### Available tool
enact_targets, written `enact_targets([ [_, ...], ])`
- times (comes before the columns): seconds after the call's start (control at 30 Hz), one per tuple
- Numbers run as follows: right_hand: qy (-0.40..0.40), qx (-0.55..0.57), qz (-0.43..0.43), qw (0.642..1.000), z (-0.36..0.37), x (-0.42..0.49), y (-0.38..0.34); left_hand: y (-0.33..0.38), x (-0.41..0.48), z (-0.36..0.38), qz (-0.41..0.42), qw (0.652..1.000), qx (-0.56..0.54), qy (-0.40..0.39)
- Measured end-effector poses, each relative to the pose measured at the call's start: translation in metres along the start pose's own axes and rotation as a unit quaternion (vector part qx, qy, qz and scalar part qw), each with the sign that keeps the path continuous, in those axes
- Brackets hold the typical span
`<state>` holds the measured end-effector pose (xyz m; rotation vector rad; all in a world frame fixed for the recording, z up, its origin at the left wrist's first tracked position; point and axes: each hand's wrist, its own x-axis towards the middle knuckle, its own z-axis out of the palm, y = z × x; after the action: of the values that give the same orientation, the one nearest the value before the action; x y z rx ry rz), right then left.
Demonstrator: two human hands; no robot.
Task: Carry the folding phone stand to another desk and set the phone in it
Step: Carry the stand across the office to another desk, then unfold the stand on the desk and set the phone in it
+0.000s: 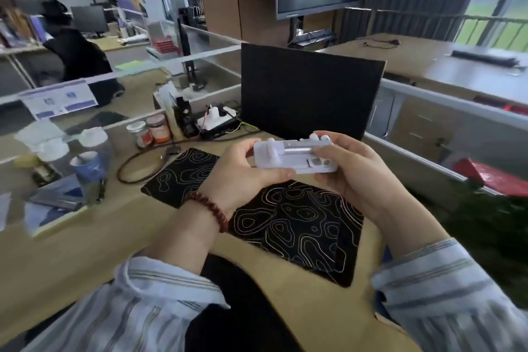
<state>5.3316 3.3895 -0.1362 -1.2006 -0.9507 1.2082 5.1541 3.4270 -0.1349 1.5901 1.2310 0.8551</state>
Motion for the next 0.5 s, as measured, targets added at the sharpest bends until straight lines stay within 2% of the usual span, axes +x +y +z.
enact_targets([
  [0.23, 0.124, 0.044, 0.012, 0.991, 0.022, 0.079, 0.013, -0.02, 0.108, -0.031, 0.021, 0.992, 0.03, -0.119],
  [0.5, 0.254, 0.039, 0.013, 0.966, -0.024, 0.107, 0.014, -0.015, 0.179, 0.021, 0.021, 0.973, 0.009, -0.228],
])
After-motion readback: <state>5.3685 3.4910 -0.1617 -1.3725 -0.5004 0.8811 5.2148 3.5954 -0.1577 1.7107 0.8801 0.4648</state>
